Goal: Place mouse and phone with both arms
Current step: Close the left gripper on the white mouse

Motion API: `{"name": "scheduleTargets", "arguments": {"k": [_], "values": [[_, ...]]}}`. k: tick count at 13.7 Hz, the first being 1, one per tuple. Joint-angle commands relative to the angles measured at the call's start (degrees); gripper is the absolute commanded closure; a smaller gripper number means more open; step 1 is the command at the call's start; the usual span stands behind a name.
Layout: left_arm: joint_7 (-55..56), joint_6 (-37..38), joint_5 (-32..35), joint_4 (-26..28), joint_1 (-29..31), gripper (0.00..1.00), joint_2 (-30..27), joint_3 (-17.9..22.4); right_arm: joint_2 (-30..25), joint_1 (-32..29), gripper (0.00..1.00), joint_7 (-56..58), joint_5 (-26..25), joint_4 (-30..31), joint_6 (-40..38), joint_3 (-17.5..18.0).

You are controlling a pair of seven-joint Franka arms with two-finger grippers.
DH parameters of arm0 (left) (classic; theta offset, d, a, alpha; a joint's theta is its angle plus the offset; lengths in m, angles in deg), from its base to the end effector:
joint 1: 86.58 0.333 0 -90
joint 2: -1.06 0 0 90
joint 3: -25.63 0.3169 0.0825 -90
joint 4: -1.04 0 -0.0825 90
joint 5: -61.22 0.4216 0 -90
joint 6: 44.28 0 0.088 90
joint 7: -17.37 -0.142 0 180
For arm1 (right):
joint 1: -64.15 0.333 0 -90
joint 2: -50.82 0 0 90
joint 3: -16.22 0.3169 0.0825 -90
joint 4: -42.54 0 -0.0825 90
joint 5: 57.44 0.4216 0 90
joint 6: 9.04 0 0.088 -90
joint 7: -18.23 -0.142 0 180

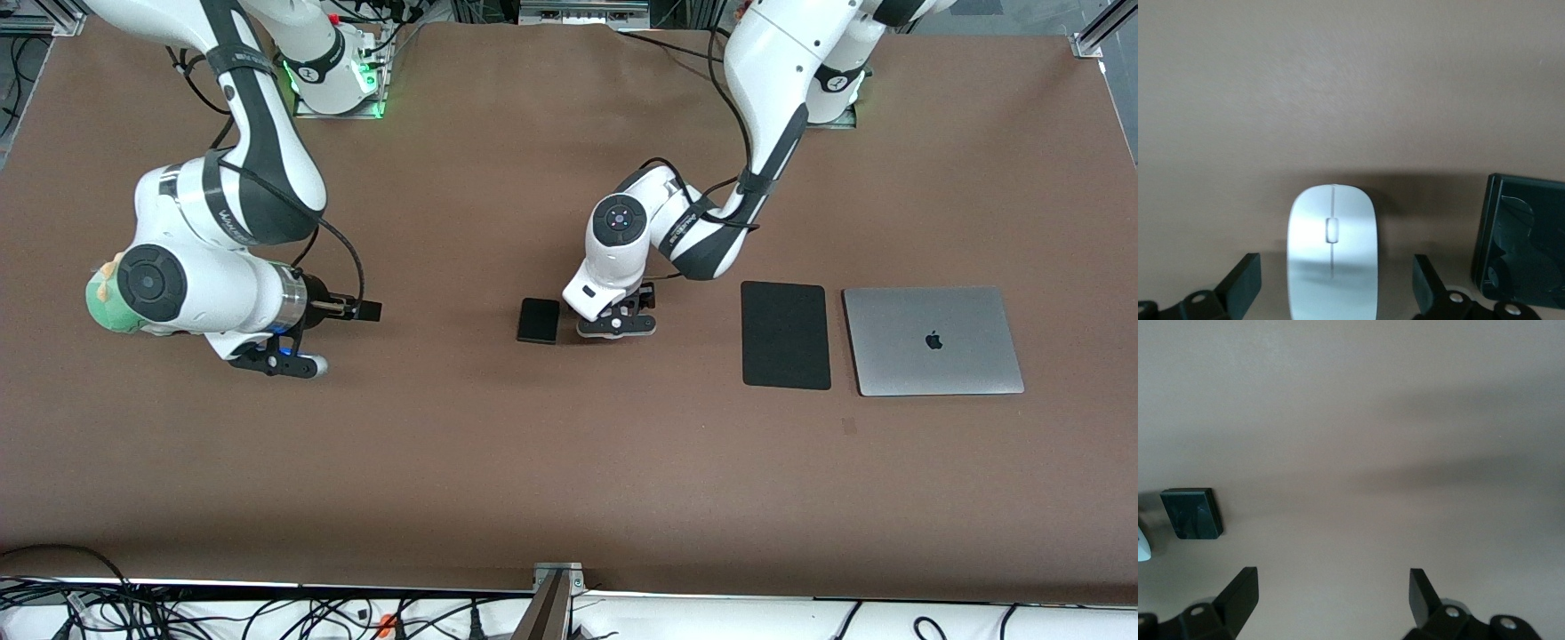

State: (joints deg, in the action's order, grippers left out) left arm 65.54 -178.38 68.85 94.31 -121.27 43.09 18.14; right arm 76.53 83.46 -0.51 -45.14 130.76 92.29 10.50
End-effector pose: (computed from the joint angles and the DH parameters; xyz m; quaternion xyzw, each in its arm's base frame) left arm 0.5375 -0.4713 0.1313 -0.9997 -0.0219 0.0019 0.0071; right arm 0.6595 0.1931 0.3321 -0.9881 0.0743 0.1259 0.0470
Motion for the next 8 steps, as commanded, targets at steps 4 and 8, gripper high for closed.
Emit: {"name": "scheduleTargets", "arguments": {"k": [4,8], "values": [[6.5,-1.1,8.0,-0.5,-2.2,0.00,2.0,1.2,0.3,0.6,0.00,-0.9,0.9,-0.2,1.6,-0.3],[5.5,-0.3,9.0,-0.5,-1.8,0.79,1.5,1.1,0.7,1.9,0.00,-3.4,1.0,-0.2,2.9,-0.3]]}}
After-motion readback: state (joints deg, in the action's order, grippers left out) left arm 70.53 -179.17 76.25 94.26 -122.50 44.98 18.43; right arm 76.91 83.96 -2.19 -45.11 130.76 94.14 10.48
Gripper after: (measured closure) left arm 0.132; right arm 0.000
